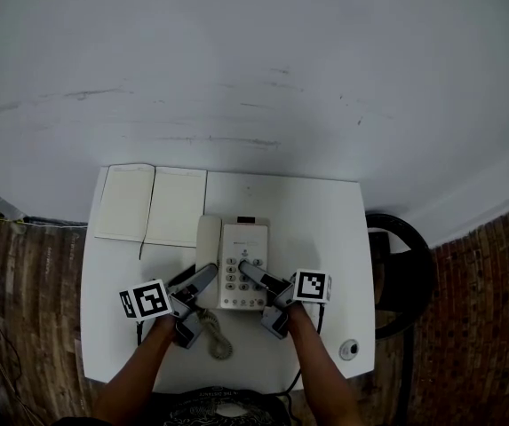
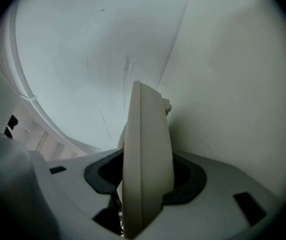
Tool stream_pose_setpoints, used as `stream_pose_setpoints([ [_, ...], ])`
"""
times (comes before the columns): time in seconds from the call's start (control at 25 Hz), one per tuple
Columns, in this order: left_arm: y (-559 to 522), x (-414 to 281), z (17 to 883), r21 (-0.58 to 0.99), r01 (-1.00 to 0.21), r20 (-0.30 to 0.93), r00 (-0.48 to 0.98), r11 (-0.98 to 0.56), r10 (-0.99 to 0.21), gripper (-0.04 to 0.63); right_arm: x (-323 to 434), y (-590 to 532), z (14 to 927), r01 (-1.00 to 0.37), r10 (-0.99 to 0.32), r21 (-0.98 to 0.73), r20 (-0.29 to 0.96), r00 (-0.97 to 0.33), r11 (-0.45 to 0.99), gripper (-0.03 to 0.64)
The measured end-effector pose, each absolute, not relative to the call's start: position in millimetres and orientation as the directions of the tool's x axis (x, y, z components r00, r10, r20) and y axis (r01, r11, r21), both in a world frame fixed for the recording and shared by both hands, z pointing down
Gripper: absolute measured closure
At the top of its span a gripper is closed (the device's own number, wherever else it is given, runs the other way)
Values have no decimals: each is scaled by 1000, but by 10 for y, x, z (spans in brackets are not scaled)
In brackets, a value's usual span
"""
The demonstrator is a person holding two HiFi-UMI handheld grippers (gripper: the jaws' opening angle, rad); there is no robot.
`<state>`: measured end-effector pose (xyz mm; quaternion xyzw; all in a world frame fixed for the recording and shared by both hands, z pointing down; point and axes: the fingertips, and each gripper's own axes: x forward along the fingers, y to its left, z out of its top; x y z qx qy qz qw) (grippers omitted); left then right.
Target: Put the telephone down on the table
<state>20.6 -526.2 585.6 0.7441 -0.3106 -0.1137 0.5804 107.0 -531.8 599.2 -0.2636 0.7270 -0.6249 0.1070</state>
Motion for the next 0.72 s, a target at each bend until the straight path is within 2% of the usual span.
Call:
stream_pose_setpoints([
  [0.32, -5273, 232, 5924, 917, -384, 253, 769, -108, -587, 233, 1074, -5296, 5994, -397, -523, -912, 288, -802, 107, 411],
  [0.72, -5230, 270, 5932, 870, -469, 299, 746, -150, -596, 239, 1141, -5288, 6032, -573, -537, -810, 430, -726, 125, 365],
])
